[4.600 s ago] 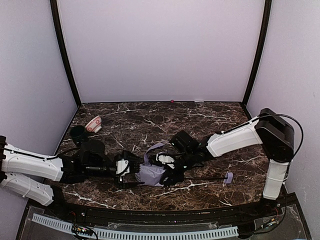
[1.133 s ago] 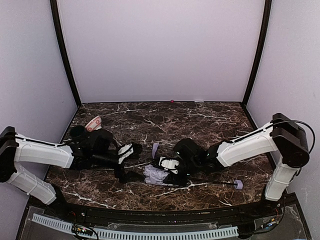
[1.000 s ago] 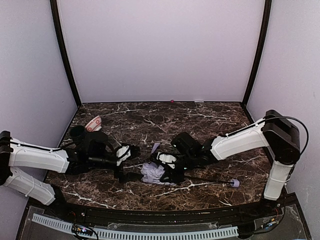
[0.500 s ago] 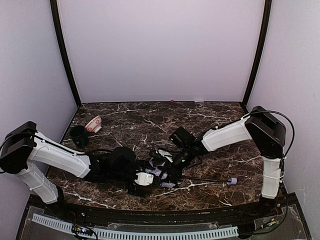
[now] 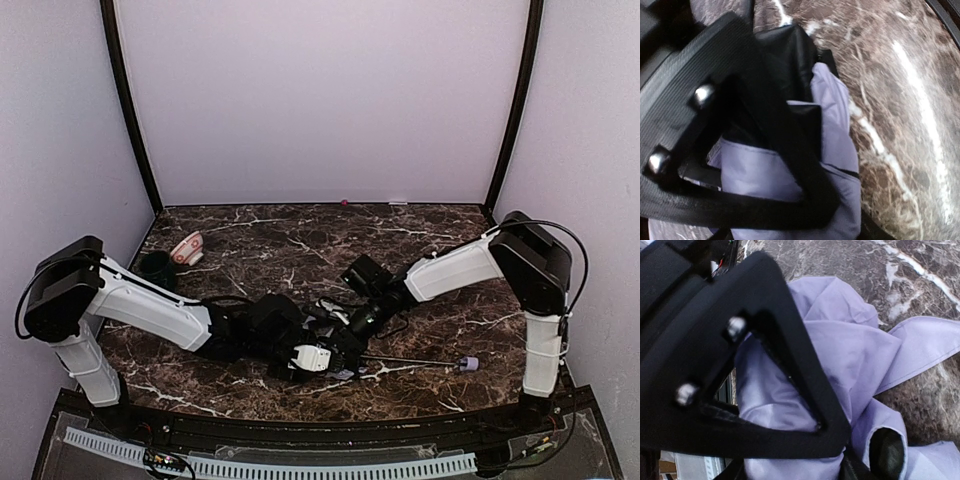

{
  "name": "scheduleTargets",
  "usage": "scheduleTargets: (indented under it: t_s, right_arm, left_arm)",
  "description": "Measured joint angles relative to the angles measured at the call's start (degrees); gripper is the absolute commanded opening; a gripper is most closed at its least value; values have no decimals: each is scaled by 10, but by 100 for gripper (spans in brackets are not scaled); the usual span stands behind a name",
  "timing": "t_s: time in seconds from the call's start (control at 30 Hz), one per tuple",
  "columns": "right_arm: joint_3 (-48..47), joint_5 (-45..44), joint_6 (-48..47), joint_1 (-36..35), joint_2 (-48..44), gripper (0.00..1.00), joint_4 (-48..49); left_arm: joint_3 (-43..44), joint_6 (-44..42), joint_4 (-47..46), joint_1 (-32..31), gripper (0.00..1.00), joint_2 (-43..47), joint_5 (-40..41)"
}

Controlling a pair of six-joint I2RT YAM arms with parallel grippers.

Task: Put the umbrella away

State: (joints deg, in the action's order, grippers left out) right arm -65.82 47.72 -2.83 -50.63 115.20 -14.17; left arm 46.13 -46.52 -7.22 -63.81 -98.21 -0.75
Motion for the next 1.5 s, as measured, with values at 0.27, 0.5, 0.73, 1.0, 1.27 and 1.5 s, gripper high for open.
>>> scheduleTargets:
  t_s: [0.27,0.5,0.73,1.0,1.27,1.5]
  right_arm:
    - [28,-11,11,38,-89,58,-60]
    - [29,-29,-20,116,-208,61,-124]
    - [29,-198,-50,115,-221,62,-112]
    - [10,-322,-177,72,-182,70,-17]
    - [-37,-348,-243,-31,-47,76,-21]
    - [-51,-414,-242,-39,-20,70,-3]
  left_arm:
    - [25,0,21,2,30,-14,-45]
    - [41,-12,50,9,29,-19,-74]
    - [56,-20,71,10,32,-27,-100]
    - [67,-32,86,11,33,-33,-121]
    - [82,-34,105,13,33,-41,-133]
    - [83,-37,106,13,33,-42,-134]
